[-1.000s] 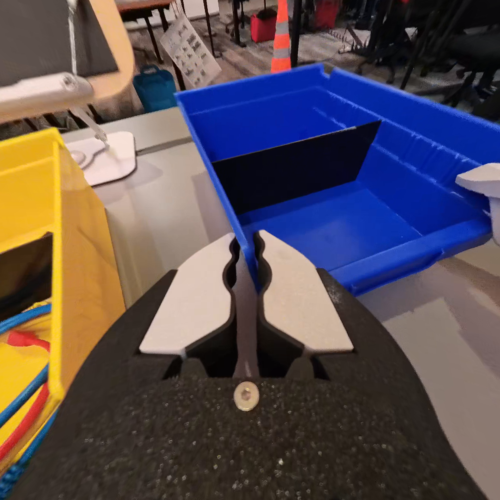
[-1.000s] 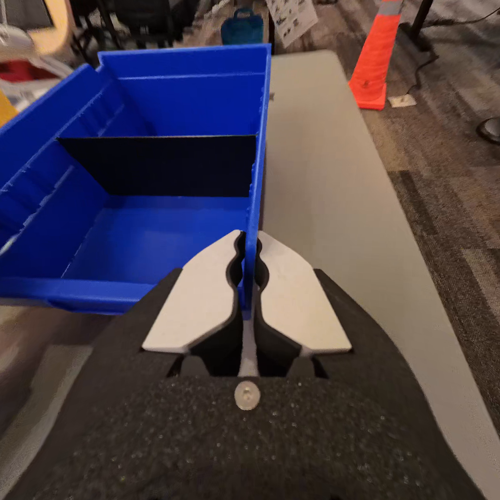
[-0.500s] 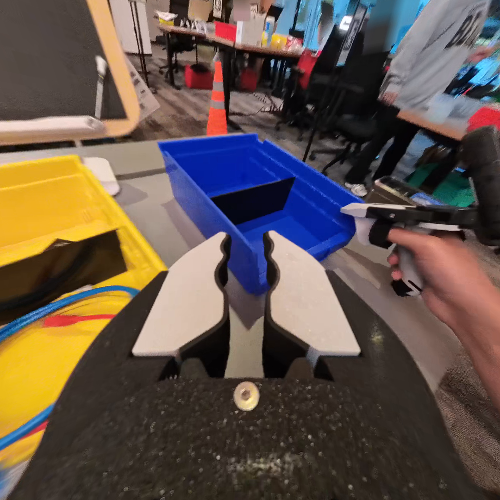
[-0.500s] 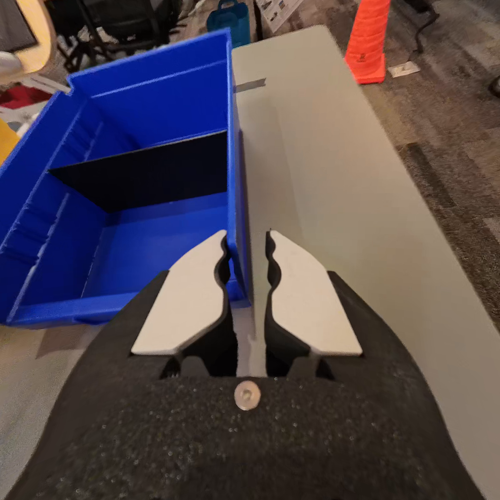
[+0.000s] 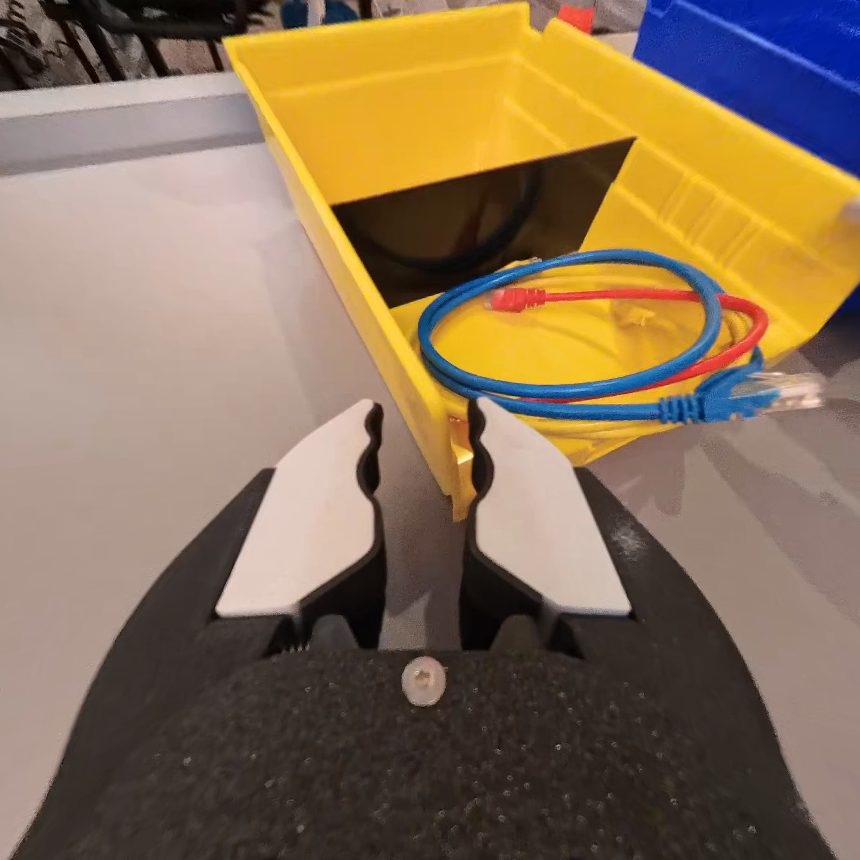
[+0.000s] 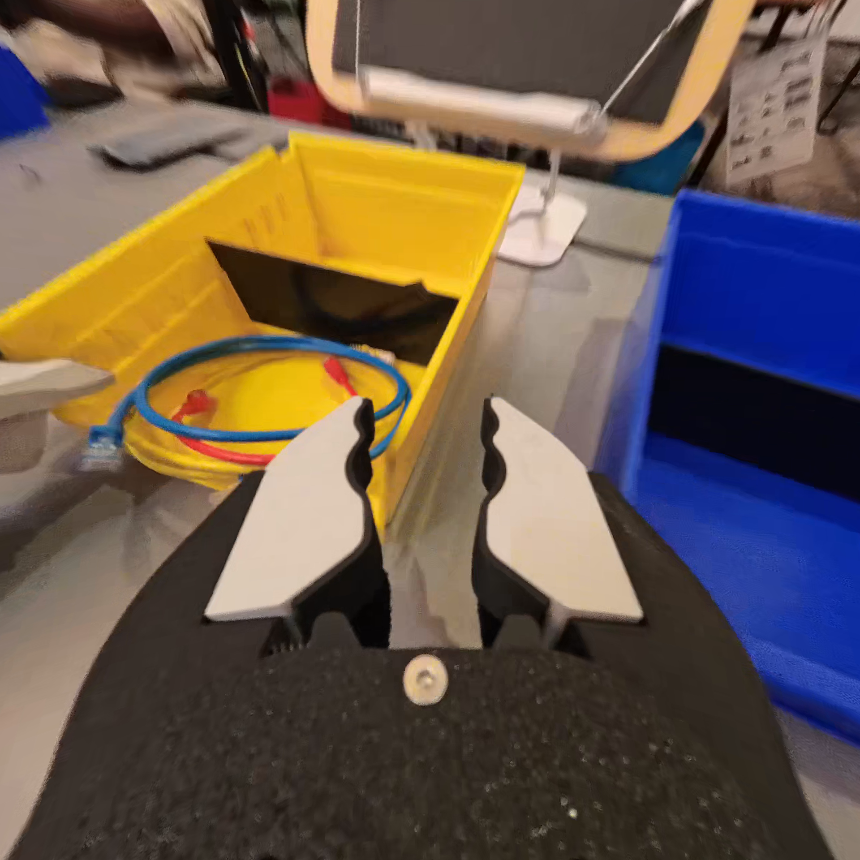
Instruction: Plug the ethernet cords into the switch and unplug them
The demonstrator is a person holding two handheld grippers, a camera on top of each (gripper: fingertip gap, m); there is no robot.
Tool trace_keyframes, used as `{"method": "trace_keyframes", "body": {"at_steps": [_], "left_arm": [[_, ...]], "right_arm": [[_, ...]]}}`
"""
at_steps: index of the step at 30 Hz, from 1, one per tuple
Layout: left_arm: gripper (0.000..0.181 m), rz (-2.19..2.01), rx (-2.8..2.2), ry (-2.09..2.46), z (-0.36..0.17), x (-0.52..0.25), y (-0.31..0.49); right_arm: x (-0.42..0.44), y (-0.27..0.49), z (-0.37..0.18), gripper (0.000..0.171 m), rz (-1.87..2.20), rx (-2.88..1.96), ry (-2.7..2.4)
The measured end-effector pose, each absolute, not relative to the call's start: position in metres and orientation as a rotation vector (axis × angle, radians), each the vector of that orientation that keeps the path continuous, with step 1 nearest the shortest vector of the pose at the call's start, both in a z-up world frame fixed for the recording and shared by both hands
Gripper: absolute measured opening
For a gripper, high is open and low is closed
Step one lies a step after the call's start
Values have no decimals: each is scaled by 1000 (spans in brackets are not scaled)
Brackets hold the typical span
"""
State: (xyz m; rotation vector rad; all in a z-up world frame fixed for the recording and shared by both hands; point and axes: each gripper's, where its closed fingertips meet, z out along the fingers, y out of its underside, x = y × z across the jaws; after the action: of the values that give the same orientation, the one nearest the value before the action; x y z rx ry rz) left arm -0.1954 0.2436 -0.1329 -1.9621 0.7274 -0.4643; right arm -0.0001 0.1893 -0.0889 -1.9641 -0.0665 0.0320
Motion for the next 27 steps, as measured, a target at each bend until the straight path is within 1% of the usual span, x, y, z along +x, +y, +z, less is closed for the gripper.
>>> {"method": "trace_keyframes", "body": {"at_steps": [1, 2, 3, 4, 5, 11, 17, 20, 22, 24, 27], "left_arm": [[25, -476, -1970, 743, -138, -192, 245], [21, -490, -1974, 749, -140, -189, 247], [20, -498, -1970, 743, -140, -188, 249], [20, -500, -1966, 740, -140, -187, 252], [19, -498, -1966, 743, -140, -187, 254], [11, -428, -1981, 678, -134, -216, 268], [4, -292, -1969, 569, -110, -307, 308], [3, -233, -1942, 571, -104, -356, 339], [3, -228, -1945, 521, -105, -386, 355], [3, -206, -1959, 517, -109, -406, 366], [3, -242, -1994, 523, -120, -423, 378]], "right_arm": [[-4, 192, -103, 43, -8, -2008, -52], [-7, 195, -114, 38, -45, -2038, -32], [-10, 196, -125, 31, -65, -2061, -15], [-13, 198, -135, 15, -87, -2084, 7], [-12, 198, -143, 8, -137, -2102, 33], [-38, 205, -132, 5, -148, -2065, 119], [-125, 241, -112, 8, -83, -1972, 77], [-175, 271, -115, 10, -30, -1979, 52], [-204, 290, -123, 9, -68, -1999, -6], [-224, 303, -131, 7, -149, -2014, -49], [-244, 310, -141, 8, -75, -2039, -7]]}}
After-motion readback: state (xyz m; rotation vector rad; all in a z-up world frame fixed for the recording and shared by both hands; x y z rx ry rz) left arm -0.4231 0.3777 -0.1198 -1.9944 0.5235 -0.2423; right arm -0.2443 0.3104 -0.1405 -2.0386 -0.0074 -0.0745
